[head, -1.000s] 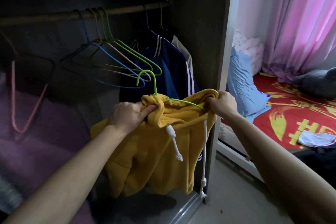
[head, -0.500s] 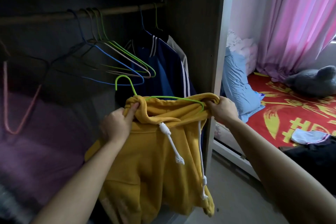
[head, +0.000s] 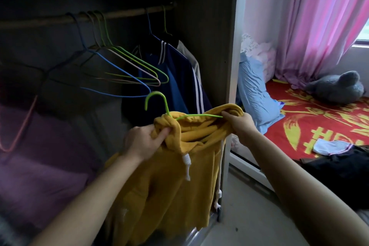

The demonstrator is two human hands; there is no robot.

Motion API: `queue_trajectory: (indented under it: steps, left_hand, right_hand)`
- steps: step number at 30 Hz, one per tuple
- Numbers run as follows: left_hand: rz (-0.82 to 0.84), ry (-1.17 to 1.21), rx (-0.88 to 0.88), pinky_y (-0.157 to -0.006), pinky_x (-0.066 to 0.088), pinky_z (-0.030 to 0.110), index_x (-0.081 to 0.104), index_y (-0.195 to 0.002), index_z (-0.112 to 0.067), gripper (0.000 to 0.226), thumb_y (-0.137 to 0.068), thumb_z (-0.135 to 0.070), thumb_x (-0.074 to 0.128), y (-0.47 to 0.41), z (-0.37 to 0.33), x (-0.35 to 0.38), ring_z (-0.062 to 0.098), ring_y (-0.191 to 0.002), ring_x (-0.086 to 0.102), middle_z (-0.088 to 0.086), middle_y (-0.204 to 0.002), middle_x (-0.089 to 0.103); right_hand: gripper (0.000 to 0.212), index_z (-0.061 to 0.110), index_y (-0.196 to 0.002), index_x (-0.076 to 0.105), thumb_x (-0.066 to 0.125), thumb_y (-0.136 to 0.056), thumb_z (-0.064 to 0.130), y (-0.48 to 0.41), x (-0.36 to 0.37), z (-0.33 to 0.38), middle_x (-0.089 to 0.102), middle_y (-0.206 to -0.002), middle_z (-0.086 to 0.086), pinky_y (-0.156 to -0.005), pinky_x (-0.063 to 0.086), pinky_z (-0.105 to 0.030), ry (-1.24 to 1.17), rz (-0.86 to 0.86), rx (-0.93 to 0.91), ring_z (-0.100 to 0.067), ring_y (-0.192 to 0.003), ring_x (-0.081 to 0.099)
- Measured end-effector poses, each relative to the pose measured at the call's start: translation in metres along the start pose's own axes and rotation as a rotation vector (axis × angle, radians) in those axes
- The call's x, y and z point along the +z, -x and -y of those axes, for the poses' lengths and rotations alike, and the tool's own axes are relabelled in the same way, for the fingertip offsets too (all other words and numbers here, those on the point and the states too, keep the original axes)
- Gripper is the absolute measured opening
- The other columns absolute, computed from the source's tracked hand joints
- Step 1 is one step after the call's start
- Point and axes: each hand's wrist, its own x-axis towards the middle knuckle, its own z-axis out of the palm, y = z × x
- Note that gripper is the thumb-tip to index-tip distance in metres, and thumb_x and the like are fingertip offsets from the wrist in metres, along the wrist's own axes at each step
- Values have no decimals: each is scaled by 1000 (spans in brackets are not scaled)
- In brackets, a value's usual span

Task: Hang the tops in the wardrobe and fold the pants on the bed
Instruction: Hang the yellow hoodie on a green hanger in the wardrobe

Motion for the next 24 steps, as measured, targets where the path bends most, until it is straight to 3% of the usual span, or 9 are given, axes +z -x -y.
queue_trajectory:
  steps: [2,4,6,8,11,14,16,20,24]
  left_hand:
    - [152,280,-332,-64,52,34,63,-69,-19,64,-71,-80,45,-5,-1,1,20,-72,66,-5,-67,66]
    - [236,495,-570,-78,52,39,62,-88,-17,68,-62,-79,50,-6,-1,2,24,-88,65,1,-88,68]
    - [278,649,-693,-85,53,38,57,-107,-22,80,-57,-85,57,-6,-6,2,19,-98,63,0,-104,65]
    - [309,744,-760,-93,52,39,58,-117,-23,94,-54,-92,60,-10,-13,3,18,-102,63,-1,-108,67]
    - [319,697,-835,-86,56,38,74,-95,-18,82,-51,-88,70,-15,-23,13,20,-87,71,-1,-82,76]
    - [266,739,-960,-63,58,31,73,-90,-13,63,-59,-66,83,-9,-30,28,22,-73,73,6,-75,76]
    - [229,828,-950,-53,54,23,75,-92,-11,56,-64,-57,85,-6,-28,30,18,-66,74,5,-74,76]
    - [191,866,-833,-60,56,22,79,-88,-10,54,-64,-59,84,-10,-16,20,22,-75,74,7,-80,77]
    - [313,709,-662,-62,54,37,69,-77,-1,69,-55,-65,82,-15,-20,21,32,-65,66,13,-70,70]
  right_hand:
    - [28,15,-106,59,76,-87,28,0,-1,-1,67,-100,-8,-73,59,-32,-87,18,34,-21,-90,69]
    - [28,13,-109,59,75,-87,21,2,0,-4,66,-104,-11,-76,60,-34,-72,42,19,-24,-94,69]
    - [26,14,-107,58,74,-88,17,5,0,-6,65,-105,-13,-77,60,-35,-84,68,28,-27,-96,68]
    - [31,13,-113,56,74,-87,16,7,-1,-8,65,-109,-15,-81,61,-40,-143,144,68,-30,-98,69]
    - [44,14,-121,52,76,-85,17,10,0,-13,64,-113,-15,-81,62,-40,-209,268,114,-31,-102,69]
    - [31,18,-112,54,73,-87,17,8,0,-14,65,-108,-13,-67,61,-32,-226,239,107,-29,-96,70]
    - [16,17,-103,59,67,-90,12,2,-6,-15,65,-100,-12,-58,58,-27,-205,113,78,-25,-88,69]
    - [7,17,-91,63,60,-92,10,-9,-30,-27,65,-90,-12,-62,56,-30,-50,-129,47,-21,-78,63]
    - [7,14,-88,60,57,-92,10,-15,-41,-30,63,-85,-12,-66,56,-35,35,-239,1,-22,-75,62]
